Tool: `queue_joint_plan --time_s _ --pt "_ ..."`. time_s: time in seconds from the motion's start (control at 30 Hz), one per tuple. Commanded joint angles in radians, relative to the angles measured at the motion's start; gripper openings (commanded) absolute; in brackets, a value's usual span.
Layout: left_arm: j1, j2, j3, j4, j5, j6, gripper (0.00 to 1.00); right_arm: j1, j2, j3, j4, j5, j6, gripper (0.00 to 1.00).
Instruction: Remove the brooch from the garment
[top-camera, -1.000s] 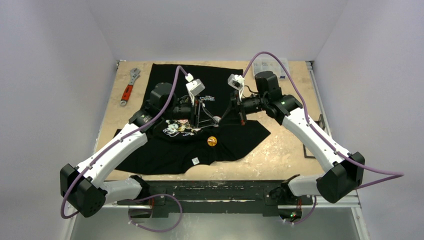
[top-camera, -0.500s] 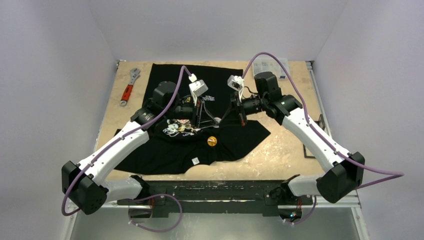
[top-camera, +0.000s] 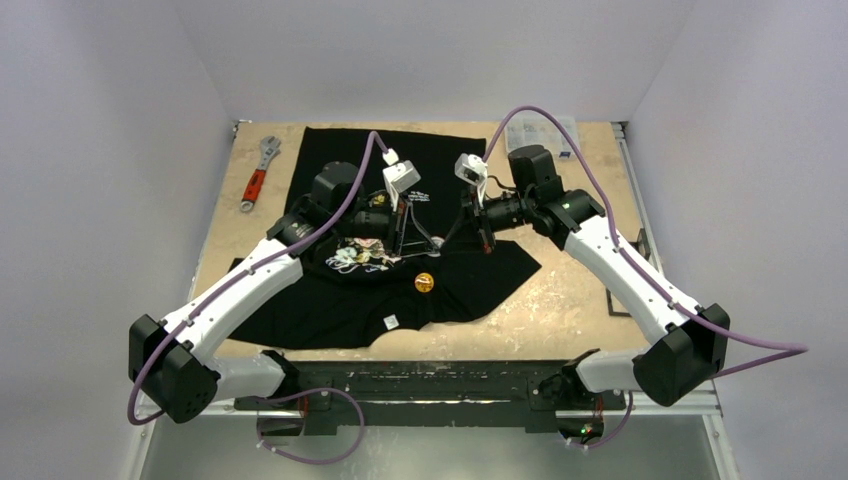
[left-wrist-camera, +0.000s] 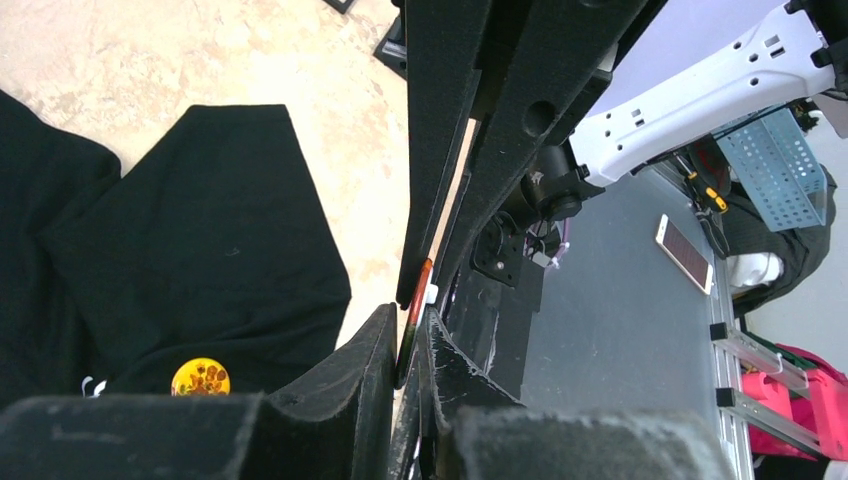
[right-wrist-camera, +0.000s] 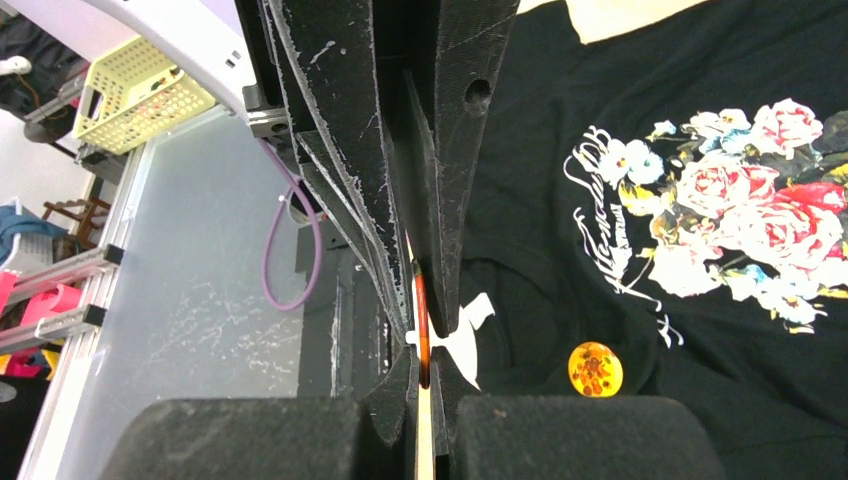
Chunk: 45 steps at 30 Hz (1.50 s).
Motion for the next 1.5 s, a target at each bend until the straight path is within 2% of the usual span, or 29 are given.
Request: queue_joint_plan --time_s 0.0,0.17,0.27,0.4,0.63,0.93,1.1,1.13,1.2,1.27,1.33,1.47 --pt "-0.019 0.052 0.058 -0.026 -0.036 0.043 0.08 0.031 -0.046 0.06 -0.001 -0.061 -0.032 0.0" --pt "-0.046 0.075 0.086 -0.052 -0.009 0.084 0.09 0.03 -0.045 0.06 -0.001 -0.064 -0.037 0.0" --pt "-0.061 0.077 0.092 -0.061 -0.002 0.116 0.16 0.031 -0.039 0.062 0.0 -0.068 -0.039 0.0" --pt "-0.069 0.077 0.092 -0.076 -0.013 0.135 0.18 0.031 -0.035 0.063 0.002 -0.076 -0.04 0.0" --pt "-0.068 0.082 0.086 -0.084 -0.065 0.123 0.16 0.031 -0.038 0.067 0.001 -0.079 -0.048 0.0" --pt "-0.04 0.047 0.023 -0.001 -0.036 0.031 0.14 0.031 -0.055 0.054 -0.007 -0.106 -0.064 0.0" --pt "-0.016 0.039 0.004 0.048 0.02 0.006 0.09 0.031 -0.064 0.043 -0.009 -0.106 -0.068 0.0" --pt "-0.014 0.037 -0.002 0.075 0.054 -0.003 0.13 0.031 -0.065 0.042 -0.009 -0.107 -0.068 0.0" --pt "-0.014 0.031 -0.008 0.11 0.128 0.001 0.33 0.031 -0.061 0.043 -0.021 -0.108 -0.074 0.0" --pt "-0.014 0.004 -0.015 0.114 0.158 0.037 0.46 0.03 -0.054 0.05 -0.043 -0.104 -0.09 0.0" --pt "-0.012 -0.028 -0.019 0.093 0.169 0.116 0.49 0.028 -0.052 0.048 -0.05 -0.098 -0.091 0.0" --pt "0.003 -0.057 -0.003 -0.006 0.163 0.198 0.44 0.027 -0.047 0.045 -0.061 -0.103 -0.092 0.0"
